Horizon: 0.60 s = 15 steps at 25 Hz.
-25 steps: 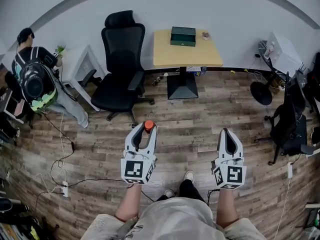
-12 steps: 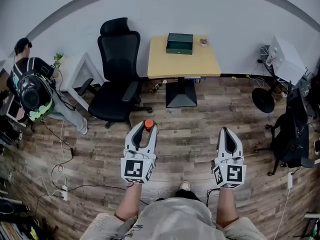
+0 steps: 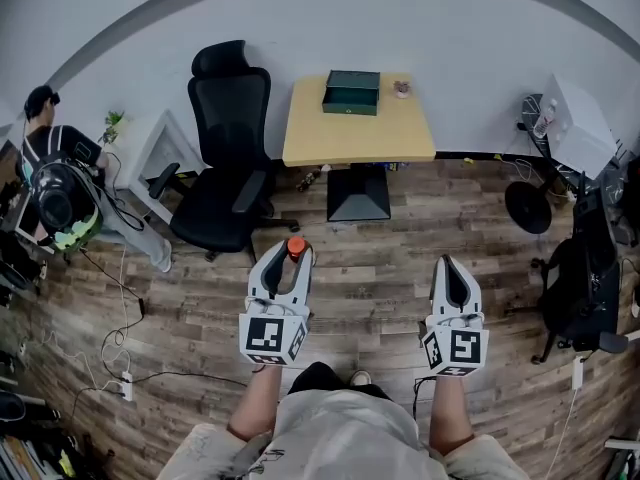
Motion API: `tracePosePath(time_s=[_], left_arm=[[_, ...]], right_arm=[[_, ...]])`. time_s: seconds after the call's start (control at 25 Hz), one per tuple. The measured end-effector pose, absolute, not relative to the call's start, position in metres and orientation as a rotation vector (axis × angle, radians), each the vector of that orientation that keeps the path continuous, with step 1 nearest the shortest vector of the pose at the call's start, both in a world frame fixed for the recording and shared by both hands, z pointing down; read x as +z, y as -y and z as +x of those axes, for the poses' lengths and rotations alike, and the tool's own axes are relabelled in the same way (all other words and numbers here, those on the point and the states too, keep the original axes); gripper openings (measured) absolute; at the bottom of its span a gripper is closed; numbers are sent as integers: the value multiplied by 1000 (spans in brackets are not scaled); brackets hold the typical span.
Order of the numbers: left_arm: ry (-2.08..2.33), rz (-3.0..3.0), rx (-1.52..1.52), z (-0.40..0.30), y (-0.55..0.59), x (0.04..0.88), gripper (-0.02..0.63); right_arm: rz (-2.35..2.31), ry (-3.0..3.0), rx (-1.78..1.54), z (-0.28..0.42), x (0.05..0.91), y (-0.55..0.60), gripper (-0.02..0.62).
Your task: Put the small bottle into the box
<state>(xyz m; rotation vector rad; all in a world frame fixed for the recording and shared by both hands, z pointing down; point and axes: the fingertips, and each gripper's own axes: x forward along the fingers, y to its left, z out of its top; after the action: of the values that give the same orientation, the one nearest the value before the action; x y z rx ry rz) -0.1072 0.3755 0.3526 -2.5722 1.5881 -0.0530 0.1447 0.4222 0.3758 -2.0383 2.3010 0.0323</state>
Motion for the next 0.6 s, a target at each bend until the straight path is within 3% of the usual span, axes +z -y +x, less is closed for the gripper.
tracePosePath(time_s=[0.6], left_arm=[[-1541,-2619,-18,-81,-283,364,135]], right_arm=[[-2079,-2293,57,160,382,-342,15]])
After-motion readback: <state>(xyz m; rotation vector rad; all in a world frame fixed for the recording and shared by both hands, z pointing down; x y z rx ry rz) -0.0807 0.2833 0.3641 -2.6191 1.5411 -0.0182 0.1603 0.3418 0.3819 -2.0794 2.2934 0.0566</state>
